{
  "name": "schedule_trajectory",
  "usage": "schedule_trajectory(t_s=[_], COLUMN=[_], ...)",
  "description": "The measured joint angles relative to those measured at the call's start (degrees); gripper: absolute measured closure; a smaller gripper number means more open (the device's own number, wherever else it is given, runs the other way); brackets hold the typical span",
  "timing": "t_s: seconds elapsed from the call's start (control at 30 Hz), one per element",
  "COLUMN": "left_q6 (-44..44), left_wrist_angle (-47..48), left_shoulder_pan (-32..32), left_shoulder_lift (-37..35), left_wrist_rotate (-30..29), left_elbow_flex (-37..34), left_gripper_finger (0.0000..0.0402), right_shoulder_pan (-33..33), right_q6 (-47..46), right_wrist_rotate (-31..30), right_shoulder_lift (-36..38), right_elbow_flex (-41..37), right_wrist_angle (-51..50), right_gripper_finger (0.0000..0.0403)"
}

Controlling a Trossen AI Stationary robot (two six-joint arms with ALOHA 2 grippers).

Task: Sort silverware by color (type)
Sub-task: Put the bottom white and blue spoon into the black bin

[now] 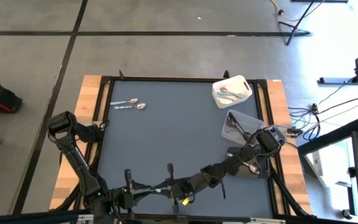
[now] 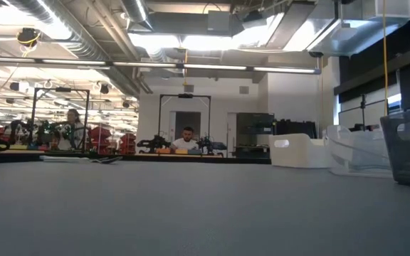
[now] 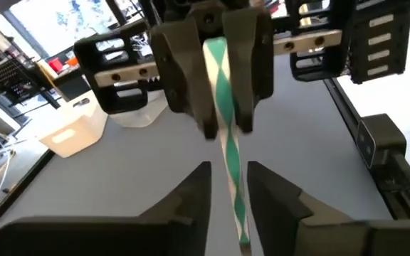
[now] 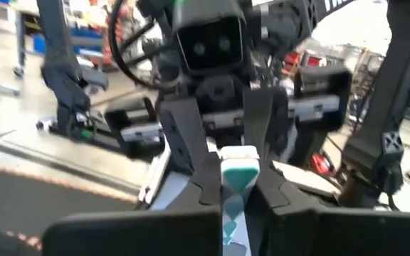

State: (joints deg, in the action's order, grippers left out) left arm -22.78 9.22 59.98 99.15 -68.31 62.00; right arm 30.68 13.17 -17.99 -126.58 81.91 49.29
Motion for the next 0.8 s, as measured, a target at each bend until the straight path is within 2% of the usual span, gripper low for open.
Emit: schedule_trajectory(t_s=[0.2,0.47,0.7,0.8], left_q6=[3.0,3.5,3.4,2.3], left_wrist_angle=[2.1,6.1,7.1,7.3], left_shoulder_pan=[3.5,7.1,5.6,4.9], left_shoulder_lift=[0.0,0.0,0.0,0.0], left_wrist_rotate=[2.8,5.0,7.4,9.4], left_elbow_flex=[2.0,2.8,2.8,2.8], left_gripper_finger=[0.0291,0.029,0.0289,0.0289], right_shoulder_pan=[0.3,1.6,1.6,1.6], right_q6=[-1.5,-6.3,-19.5,-26.9], right_wrist_rotate=[-6.3,-16.1,-20.1,-19.8], right_shoulder_lift=[3.3,13.2,23.7,27.3], right_elbow_flex=[0.0,0.0,0.0,0.0], right_wrist_angle=[-9.4,-30.6,-54.6,-65.1], right_gripper_finger=[0.039,0.0391,0.0395,0.0391])
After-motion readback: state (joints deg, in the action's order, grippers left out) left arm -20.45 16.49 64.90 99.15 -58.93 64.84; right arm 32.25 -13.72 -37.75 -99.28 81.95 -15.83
